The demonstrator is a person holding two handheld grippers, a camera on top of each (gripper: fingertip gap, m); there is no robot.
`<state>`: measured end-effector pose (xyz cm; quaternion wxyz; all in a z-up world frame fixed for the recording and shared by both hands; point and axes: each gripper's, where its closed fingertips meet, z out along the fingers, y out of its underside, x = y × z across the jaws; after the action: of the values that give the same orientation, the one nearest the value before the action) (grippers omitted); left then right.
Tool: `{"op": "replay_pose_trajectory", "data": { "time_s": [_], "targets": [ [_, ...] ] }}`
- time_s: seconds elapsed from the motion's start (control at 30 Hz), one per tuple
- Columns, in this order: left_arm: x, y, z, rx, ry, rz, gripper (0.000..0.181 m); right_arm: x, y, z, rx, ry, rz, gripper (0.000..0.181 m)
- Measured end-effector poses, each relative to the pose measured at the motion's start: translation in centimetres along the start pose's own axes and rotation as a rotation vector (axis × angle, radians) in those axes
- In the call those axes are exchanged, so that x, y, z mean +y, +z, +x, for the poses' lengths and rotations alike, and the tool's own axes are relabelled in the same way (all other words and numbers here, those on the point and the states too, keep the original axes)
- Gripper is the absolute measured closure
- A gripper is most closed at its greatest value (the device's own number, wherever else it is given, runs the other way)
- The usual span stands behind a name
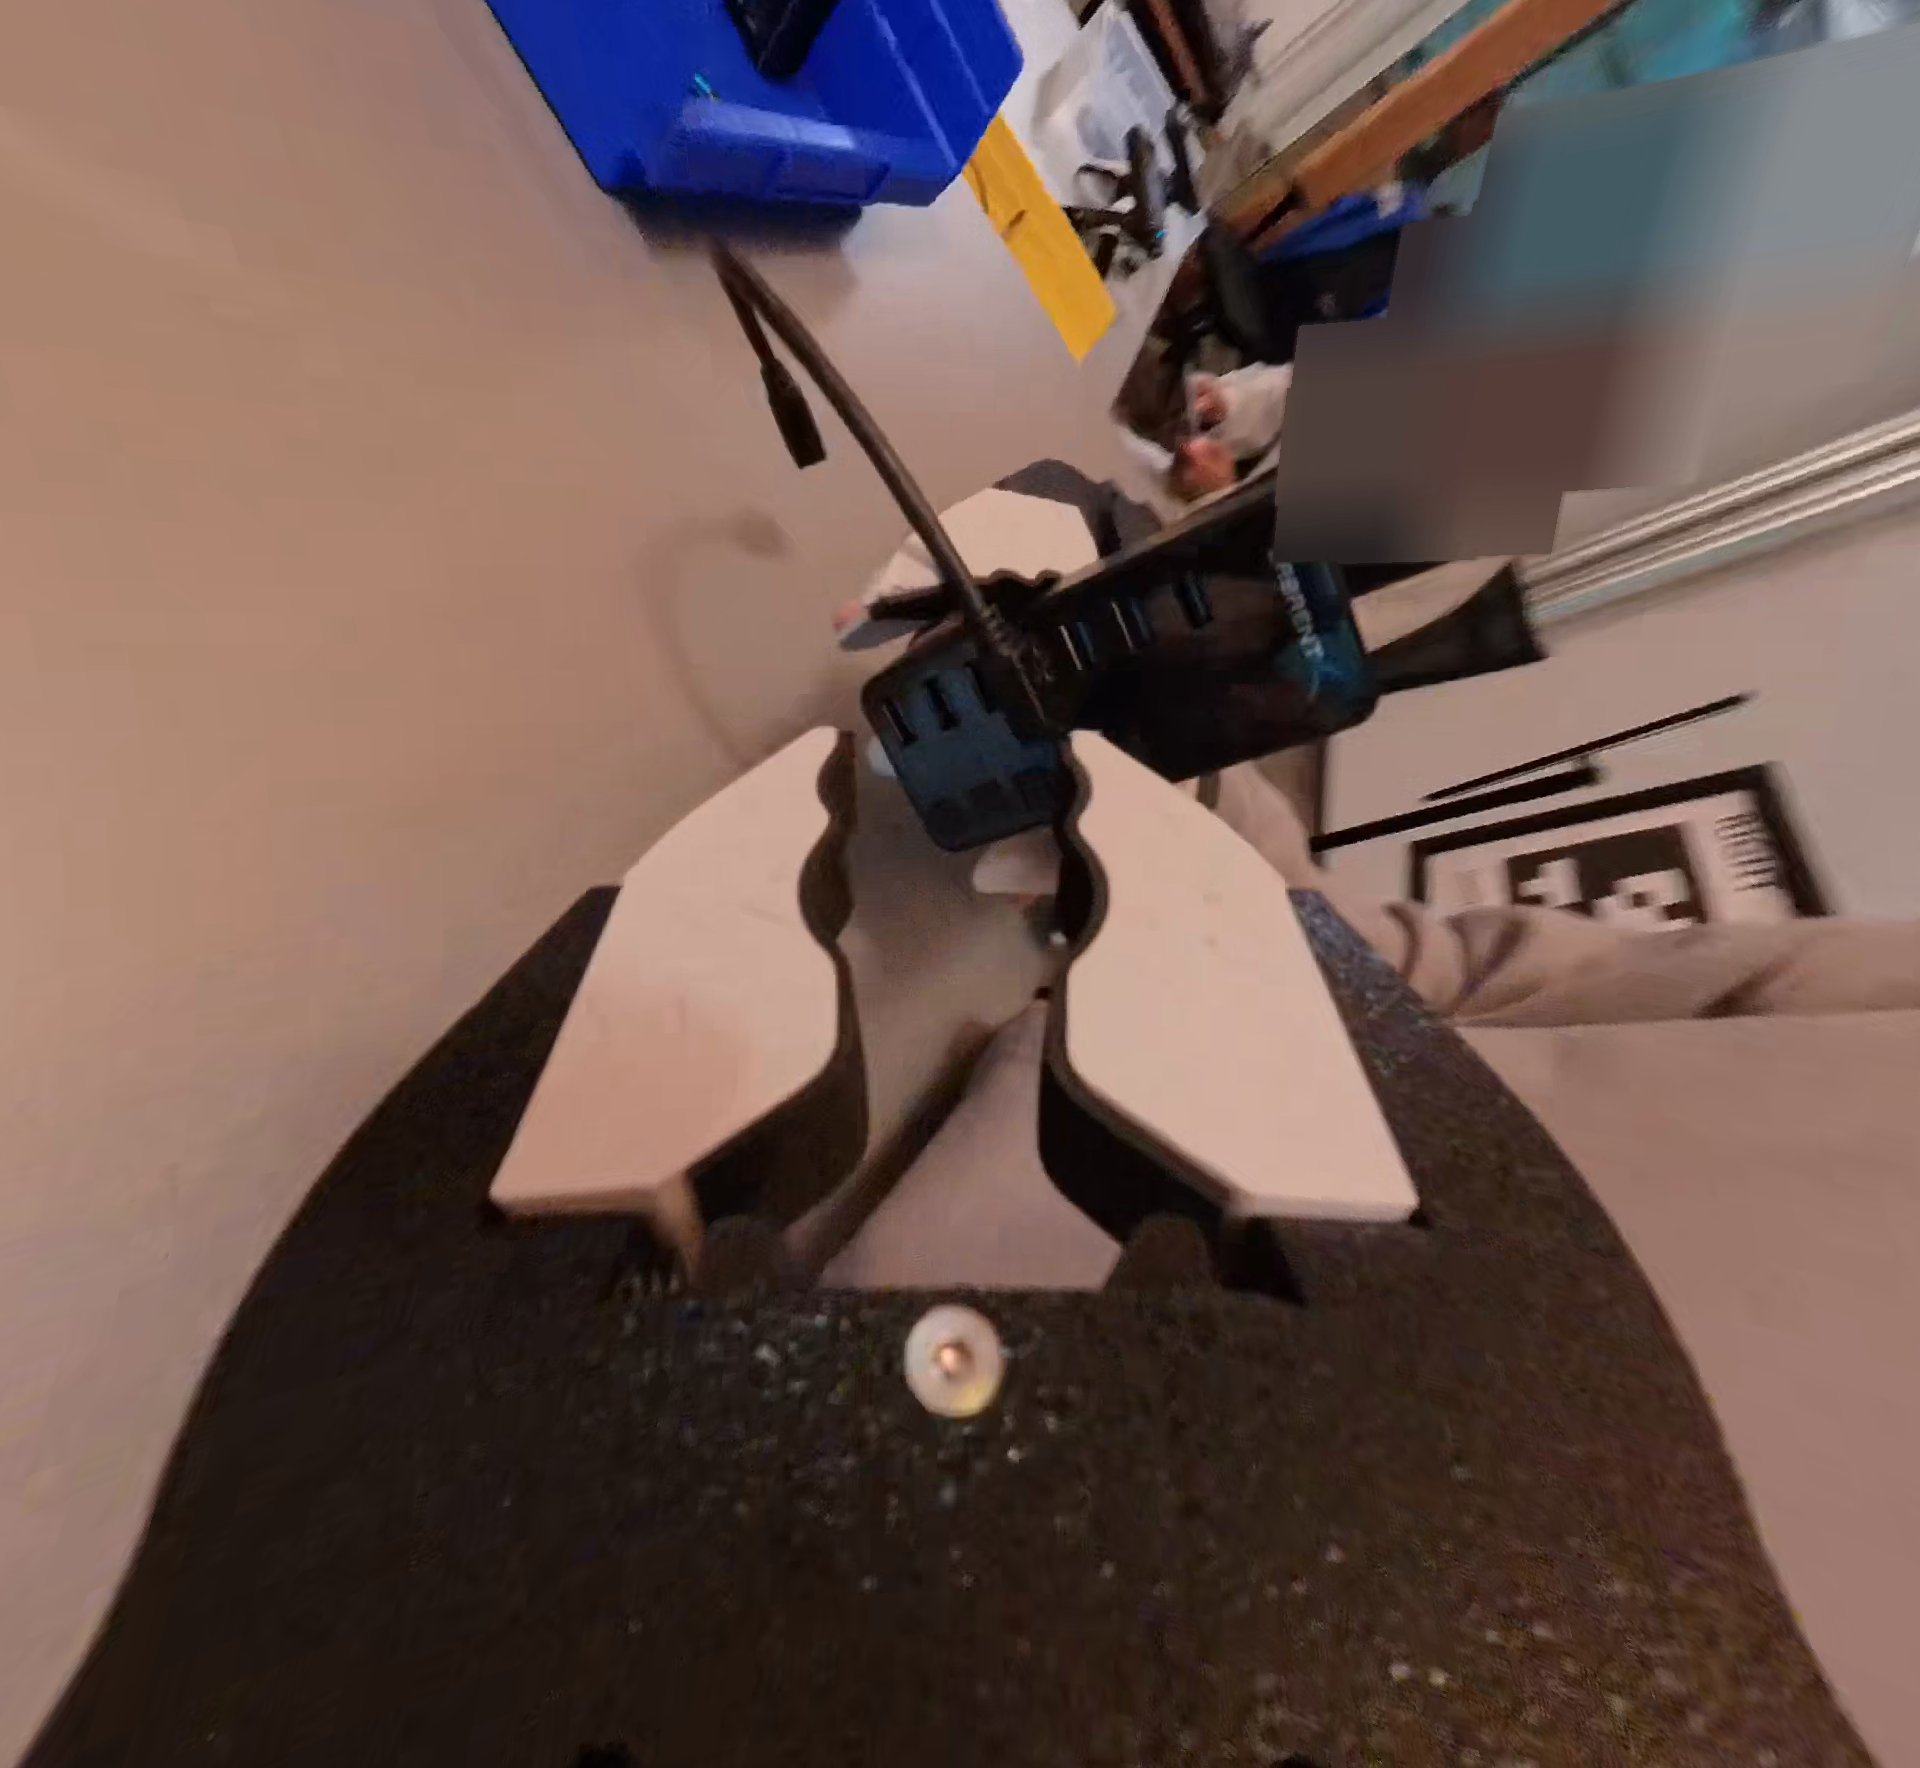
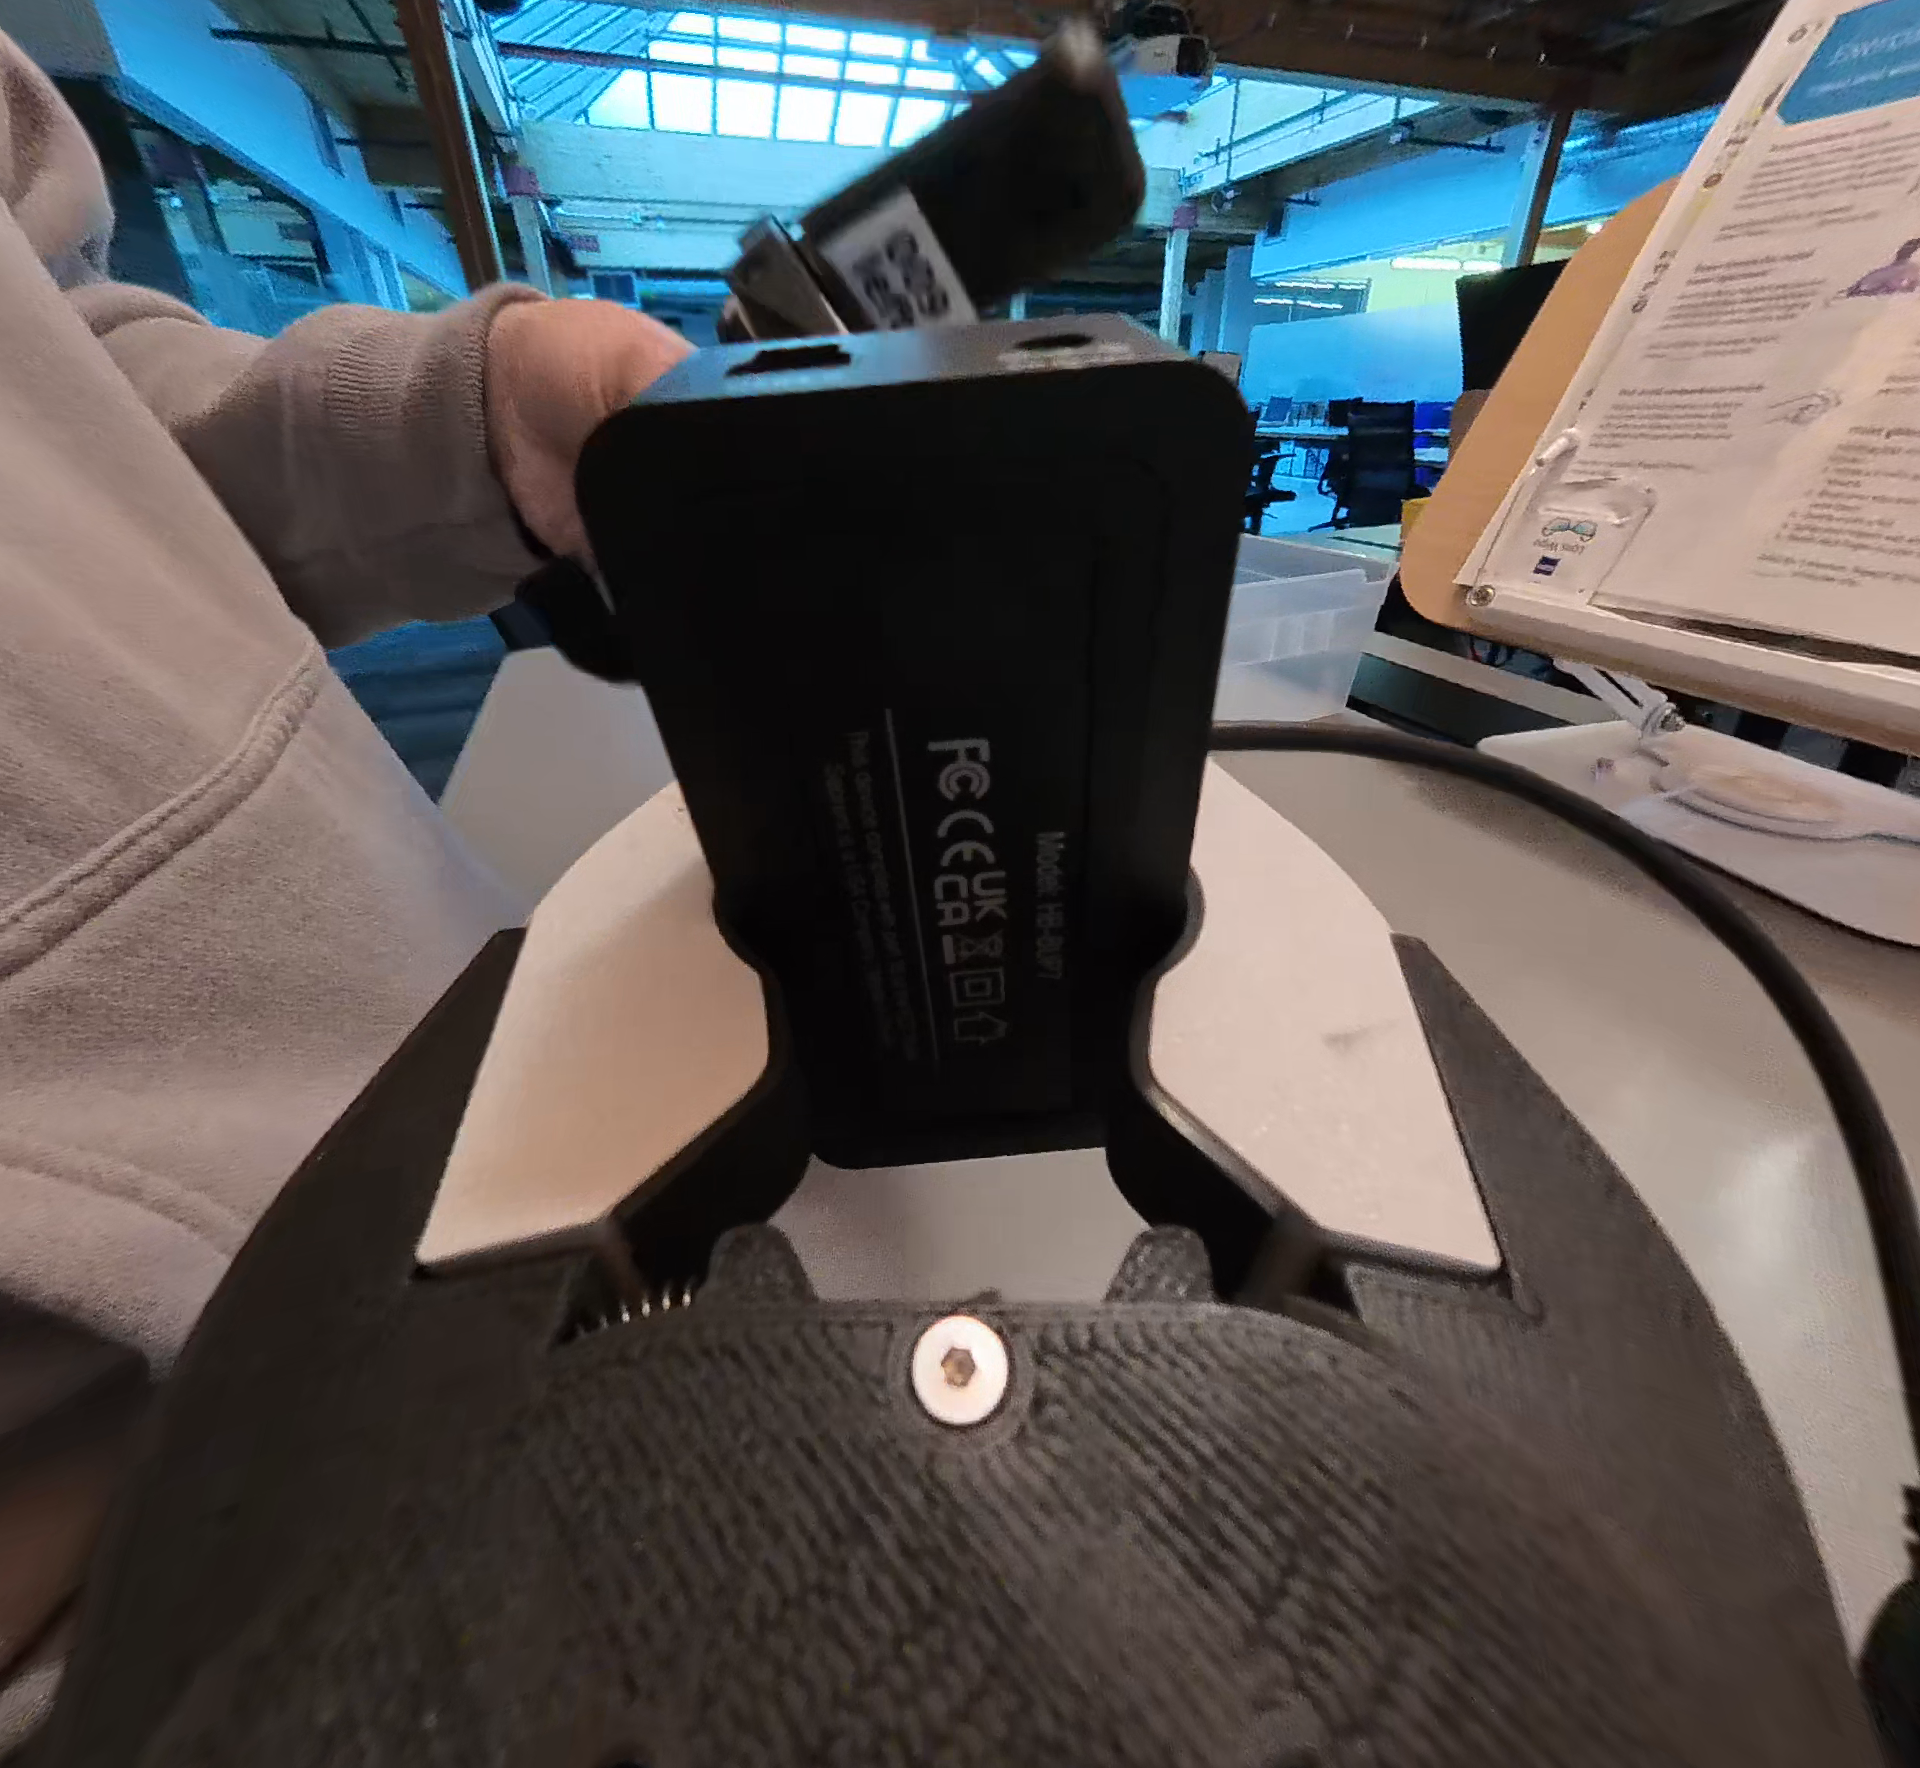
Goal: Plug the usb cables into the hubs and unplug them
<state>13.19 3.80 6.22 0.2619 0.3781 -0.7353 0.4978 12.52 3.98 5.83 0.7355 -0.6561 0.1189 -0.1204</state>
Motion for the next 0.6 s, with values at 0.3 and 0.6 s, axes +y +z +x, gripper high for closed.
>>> {"op": "replay_pose_trajectory", "data": {
  "time_s": [0.3, 0.6],
  "targets": [
    [1.4, 1.2, 0.4, 0.259, -0.313, -0.063, 0.159, 1.5, 1.4, -1.0, -0.042, -0.066, -0.109, 0.107],
    [1.5, 1.3, -0.2, 0.260, -0.332, -0.074, 0.173, 2.1, 1.5, -1.0, -0.048, -0.017, -0.135, 0.107]
  ]
}}
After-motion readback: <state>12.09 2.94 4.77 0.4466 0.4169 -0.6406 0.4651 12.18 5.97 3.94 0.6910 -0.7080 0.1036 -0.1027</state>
